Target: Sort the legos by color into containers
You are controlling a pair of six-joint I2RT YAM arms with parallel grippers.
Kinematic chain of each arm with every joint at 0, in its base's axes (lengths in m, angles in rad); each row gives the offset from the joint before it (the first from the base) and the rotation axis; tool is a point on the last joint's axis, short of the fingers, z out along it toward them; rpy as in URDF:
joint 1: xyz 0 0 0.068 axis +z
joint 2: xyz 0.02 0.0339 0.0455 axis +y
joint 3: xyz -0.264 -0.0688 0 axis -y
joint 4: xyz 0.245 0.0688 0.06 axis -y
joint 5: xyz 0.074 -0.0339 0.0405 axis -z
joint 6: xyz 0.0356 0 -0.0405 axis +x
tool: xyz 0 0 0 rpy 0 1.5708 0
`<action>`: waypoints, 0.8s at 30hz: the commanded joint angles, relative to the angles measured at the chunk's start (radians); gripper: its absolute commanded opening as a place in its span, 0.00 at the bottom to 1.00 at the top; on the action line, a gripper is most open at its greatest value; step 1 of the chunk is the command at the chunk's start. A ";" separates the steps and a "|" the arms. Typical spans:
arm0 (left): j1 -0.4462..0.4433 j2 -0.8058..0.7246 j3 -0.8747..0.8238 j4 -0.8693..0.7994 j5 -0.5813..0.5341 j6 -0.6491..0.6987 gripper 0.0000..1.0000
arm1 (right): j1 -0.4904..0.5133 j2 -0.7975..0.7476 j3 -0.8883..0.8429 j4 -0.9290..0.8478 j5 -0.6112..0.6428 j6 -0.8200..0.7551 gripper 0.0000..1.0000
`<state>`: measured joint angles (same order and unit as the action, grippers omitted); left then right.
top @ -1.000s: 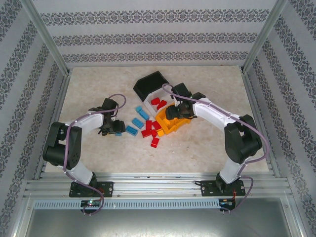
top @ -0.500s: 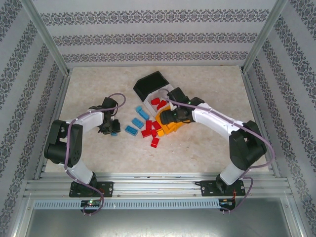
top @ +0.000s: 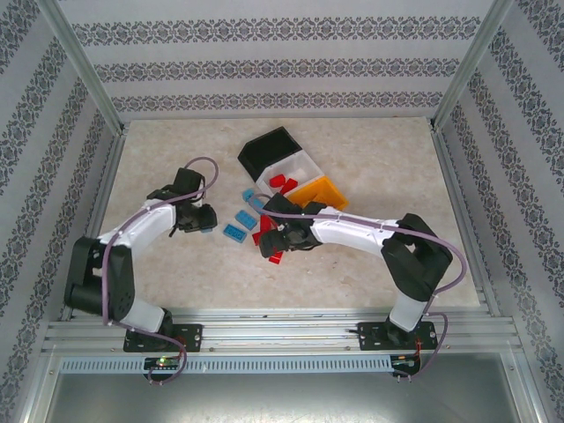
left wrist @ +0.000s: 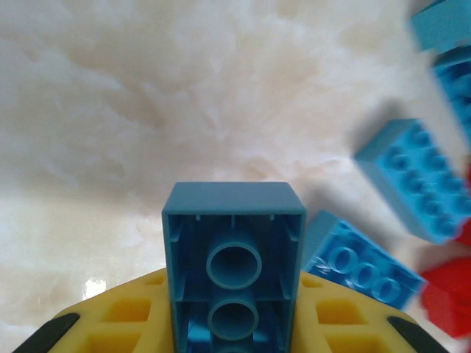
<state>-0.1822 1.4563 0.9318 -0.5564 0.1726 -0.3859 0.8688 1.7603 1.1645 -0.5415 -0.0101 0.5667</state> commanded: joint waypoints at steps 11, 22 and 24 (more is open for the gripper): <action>-0.002 -0.214 0.061 -0.105 0.059 -0.024 0.20 | 0.028 0.136 0.041 0.052 0.010 0.073 0.78; 0.000 -0.154 0.140 -0.093 0.096 -0.034 0.21 | 0.029 0.141 -0.018 0.086 0.003 0.086 0.55; -0.002 -0.148 0.145 -0.096 0.098 -0.034 0.21 | 0.027 0.124 -0.034 0.086 0.005 0.085 0.50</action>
<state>-0.1822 1.2972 1.0515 -0.6334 0.2523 -0.4019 0.8921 1.8816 1.1698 -0.4736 0.0311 0.6411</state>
